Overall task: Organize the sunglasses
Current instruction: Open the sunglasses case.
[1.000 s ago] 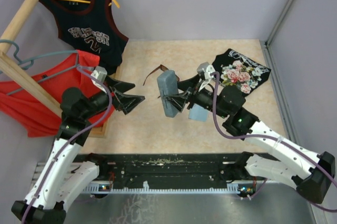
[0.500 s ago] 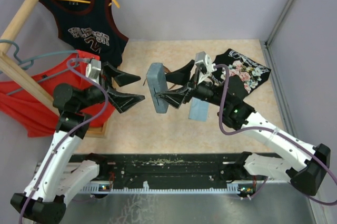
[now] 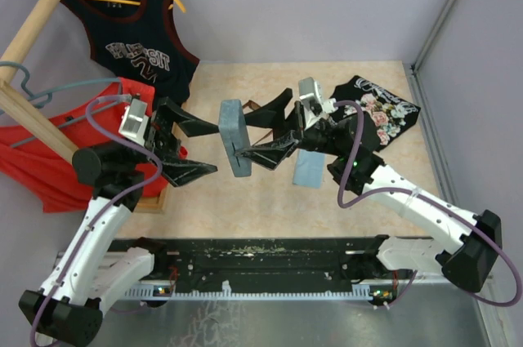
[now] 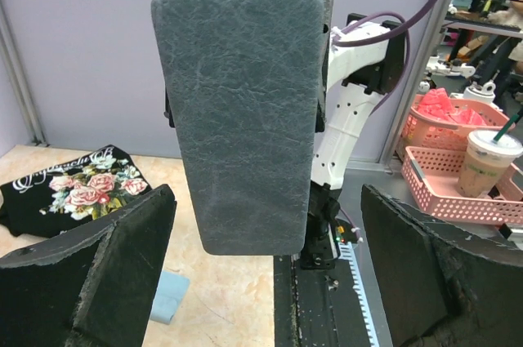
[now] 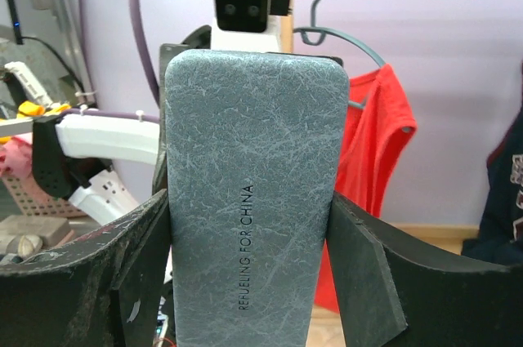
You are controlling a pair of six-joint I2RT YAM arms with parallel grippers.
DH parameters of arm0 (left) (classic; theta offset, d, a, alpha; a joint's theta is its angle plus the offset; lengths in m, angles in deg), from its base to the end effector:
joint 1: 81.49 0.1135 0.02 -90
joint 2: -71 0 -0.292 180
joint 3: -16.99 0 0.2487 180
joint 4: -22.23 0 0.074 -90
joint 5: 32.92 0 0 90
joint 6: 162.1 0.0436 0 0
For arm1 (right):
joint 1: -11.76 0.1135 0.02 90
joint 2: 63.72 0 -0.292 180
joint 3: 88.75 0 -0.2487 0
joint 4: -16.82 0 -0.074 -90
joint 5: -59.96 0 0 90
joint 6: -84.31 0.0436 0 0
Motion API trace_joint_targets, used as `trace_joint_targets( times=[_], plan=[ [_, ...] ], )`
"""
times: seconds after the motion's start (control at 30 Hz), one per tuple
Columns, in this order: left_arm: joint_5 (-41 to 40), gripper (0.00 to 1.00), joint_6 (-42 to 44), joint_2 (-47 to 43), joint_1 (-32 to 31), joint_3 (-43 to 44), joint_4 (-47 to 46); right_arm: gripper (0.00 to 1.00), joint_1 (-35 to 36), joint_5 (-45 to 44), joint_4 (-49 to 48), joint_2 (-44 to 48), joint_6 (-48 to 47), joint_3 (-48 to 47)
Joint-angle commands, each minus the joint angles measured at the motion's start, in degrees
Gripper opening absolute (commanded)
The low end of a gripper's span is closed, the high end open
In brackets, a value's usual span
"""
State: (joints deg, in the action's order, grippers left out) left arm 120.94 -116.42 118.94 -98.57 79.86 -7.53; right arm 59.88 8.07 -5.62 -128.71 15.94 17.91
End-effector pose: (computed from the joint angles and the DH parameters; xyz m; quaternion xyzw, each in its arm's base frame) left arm 0.1137 -0.0759 0.4599 0.3974 0.4326 -0.5750 0.5694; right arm 0.1373 0.1934 0.4697 -0.3833 0.3895 0.6022 0.5820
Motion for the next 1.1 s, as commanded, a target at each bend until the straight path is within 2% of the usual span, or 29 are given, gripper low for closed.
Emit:
trace_joint_targets(
  times=[0.0,1.07],
  plan=[
    [2.1,1.00,-3.4,0.3,0.2,-1.0,-7.3,0.00,1.3,4.8,-10.4,-0.7,0.9,-4.4],
    [-1.1,1.00,-1.2,0.9,0.2,-0.4,-3.1,0.00,4.7,-1.4,-7.0,-4.7,-1.6,-6.9]
  ],
)
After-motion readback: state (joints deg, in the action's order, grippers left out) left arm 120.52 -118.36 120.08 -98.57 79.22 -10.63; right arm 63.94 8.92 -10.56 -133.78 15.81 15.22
